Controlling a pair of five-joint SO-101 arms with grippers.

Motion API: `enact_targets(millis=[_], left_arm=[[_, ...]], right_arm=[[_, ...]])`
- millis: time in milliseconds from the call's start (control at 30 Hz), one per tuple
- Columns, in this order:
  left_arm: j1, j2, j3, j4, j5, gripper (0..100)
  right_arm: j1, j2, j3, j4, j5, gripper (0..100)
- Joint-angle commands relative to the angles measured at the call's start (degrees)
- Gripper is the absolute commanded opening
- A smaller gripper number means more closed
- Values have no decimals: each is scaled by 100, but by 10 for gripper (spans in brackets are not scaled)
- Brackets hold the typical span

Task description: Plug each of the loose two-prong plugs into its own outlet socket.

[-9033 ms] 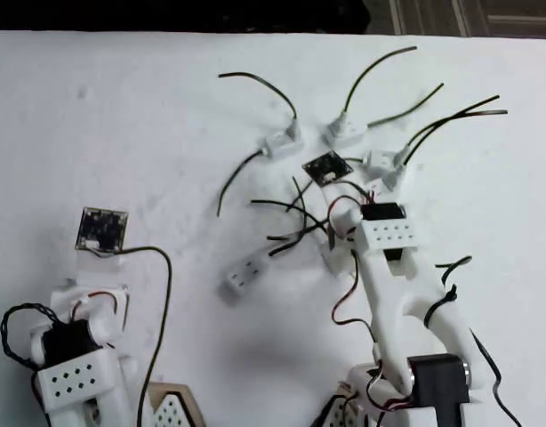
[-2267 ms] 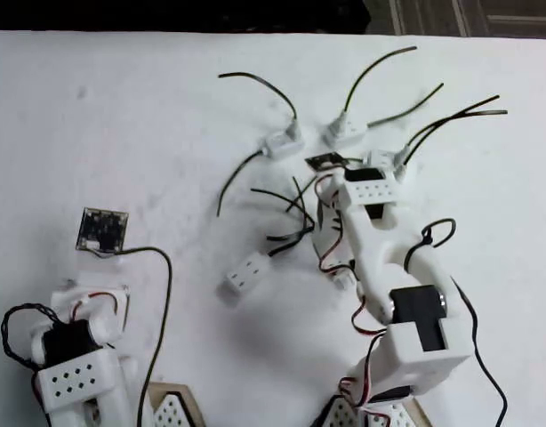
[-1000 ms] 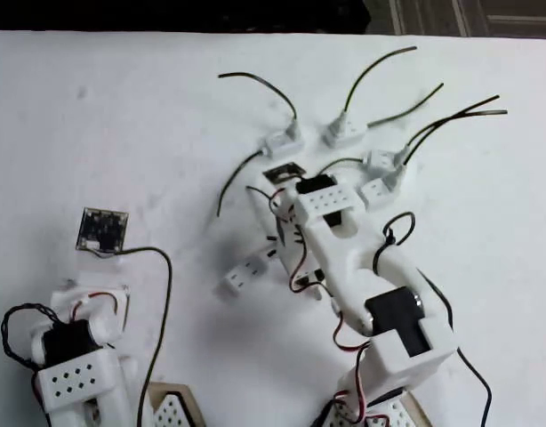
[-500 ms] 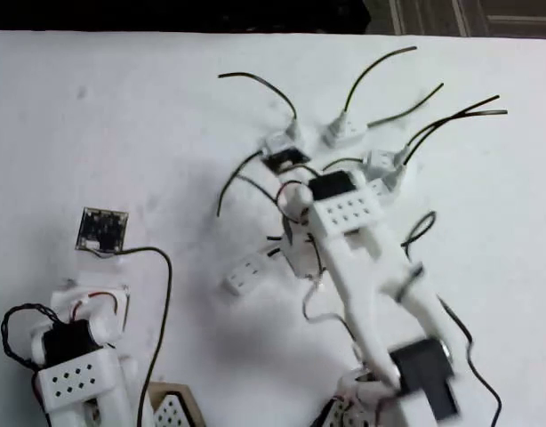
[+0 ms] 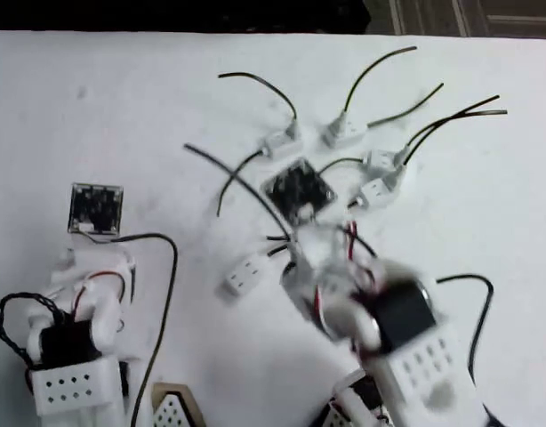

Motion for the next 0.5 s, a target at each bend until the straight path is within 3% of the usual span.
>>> enact_targets(millis=[0, 300, 467], left_arm=[[576, -75, -905, -158, 589, 24], [1490, -75, -1591, -114, 1829, 24], [1516, -92, -1829, -105, 2365, 24]], right_arm=[[-374, -831, 123, 4, -9, 17], [-1051, -2422, 774, -558, -18, 17], [-1455, -3152, 1354, -1015, -668, 17]])
